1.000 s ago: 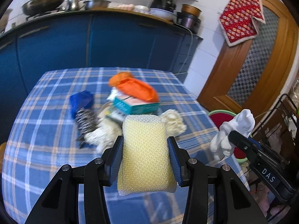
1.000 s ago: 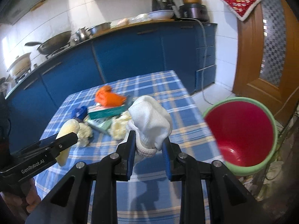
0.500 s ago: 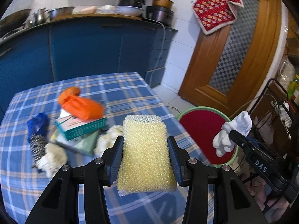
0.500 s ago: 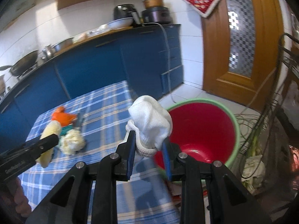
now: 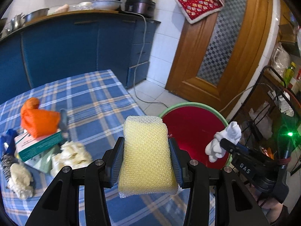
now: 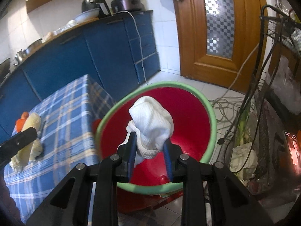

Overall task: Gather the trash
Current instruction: 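Carry the sponge and sock over the red bucket with both tools, then open the right tool to drop the sock while the left tool drops the sponge into the bucket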

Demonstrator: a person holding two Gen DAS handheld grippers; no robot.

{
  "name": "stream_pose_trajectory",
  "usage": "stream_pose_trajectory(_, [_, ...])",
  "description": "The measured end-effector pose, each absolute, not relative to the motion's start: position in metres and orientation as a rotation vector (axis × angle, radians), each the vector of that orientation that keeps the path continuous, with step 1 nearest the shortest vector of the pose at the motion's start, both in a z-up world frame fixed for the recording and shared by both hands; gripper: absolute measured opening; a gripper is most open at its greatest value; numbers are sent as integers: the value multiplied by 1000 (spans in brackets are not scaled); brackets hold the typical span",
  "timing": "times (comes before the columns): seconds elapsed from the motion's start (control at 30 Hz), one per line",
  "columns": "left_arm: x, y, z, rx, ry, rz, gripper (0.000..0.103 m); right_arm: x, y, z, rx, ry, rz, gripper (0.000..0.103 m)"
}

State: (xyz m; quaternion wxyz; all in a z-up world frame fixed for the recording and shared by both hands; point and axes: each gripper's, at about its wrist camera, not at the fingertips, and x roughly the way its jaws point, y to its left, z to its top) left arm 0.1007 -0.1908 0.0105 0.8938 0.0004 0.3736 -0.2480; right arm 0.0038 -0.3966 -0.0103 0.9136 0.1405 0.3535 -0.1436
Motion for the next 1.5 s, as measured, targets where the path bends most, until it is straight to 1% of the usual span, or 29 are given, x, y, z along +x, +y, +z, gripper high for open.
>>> stream_pose_trajectory(0.17, [106, -208, 6, 30, 785, -538, 48, 9, -411, -23, 308, 754, -324, 30])
stream_pose_trajectory(0.3, [109, -218, 2, 41, 794, -548, 48, 10, -417, -30, 321, 767, -324, 34])
stream_pose_trajectory(0.43, [111, -228, -2, 57, 805, -557, 48, 8, -421, -33, 334, 763, -324, 35])
stream_pose_trajectory(0.63, [114, -237, -7, 69, 817, -563, 48, 4, -424, -31, 353, 741, -320, 43])
stream_pose_trajectory(0.97, [118, -258, -17, 103, 836, -588, 48, -10, -431, -17, 373, 689, -322, 45])
stream_pose_trajectory(1.27, [127, -284, -32, 140, 860, -613, 49, -18, -435, -14, 387, 683, -332, 46])
stream_pose_trajectory(1.33, [130, -288, -34, 144, 864, -615, 52, -20, -437, -14, 392, 683, -335, 46])
stream_pose_trajectory(1.5, [136, -294, -39, 133, 880, -612, 56, -23, -441, -15, 404, 680, -340, 46])
